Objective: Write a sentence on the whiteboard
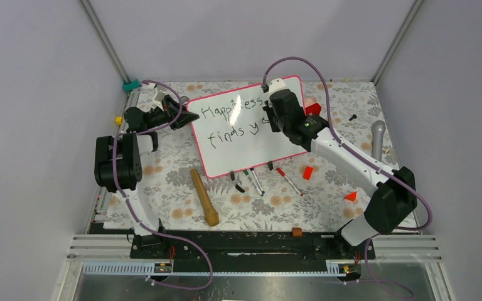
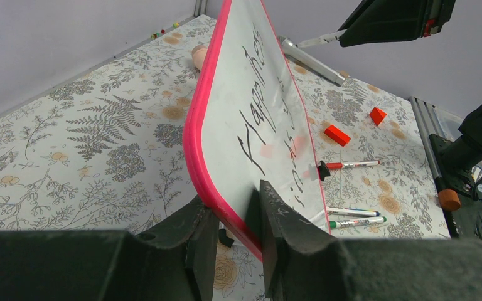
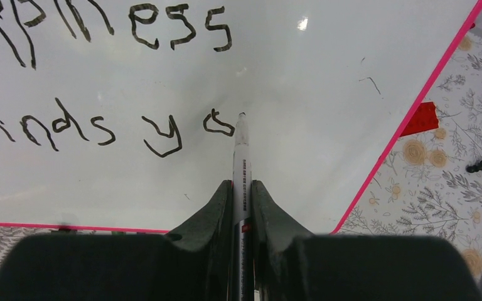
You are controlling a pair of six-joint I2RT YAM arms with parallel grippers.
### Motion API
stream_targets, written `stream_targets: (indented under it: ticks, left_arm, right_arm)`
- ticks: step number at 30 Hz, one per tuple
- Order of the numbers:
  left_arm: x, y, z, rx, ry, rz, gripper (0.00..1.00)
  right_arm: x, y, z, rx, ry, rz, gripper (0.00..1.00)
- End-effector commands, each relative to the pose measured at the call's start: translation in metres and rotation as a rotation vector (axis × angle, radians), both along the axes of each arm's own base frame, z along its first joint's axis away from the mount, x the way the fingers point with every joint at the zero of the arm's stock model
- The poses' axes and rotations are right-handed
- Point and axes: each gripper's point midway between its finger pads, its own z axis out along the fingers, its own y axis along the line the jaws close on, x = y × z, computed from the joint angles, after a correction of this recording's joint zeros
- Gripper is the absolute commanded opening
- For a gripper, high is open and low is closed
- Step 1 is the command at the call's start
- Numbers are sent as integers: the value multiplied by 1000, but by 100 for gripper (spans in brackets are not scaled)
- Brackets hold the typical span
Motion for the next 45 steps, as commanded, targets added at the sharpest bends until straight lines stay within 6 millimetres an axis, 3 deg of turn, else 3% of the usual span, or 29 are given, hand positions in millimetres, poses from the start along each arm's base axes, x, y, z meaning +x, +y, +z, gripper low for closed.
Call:
stream_targets:
  ticks: [1,12,34,45]
  left_arm:
    - [-48,-13,-31,159,-170,-281,0]
    - [-48,-13,-31,159,-169,-283,0]
    - [-47,-13,-31,158,-165,-282,0]
    - [-47,-12,-31,158,-167,-281,0]
  right_arm:
    - [10,-12,5,-23,-12,-52,0]
    - [14,-10,-11,11,49,-53,0]
    - [26,-6,-22,4,83,-56,0]
    - [20,-8,-29,2,105,-55,0]
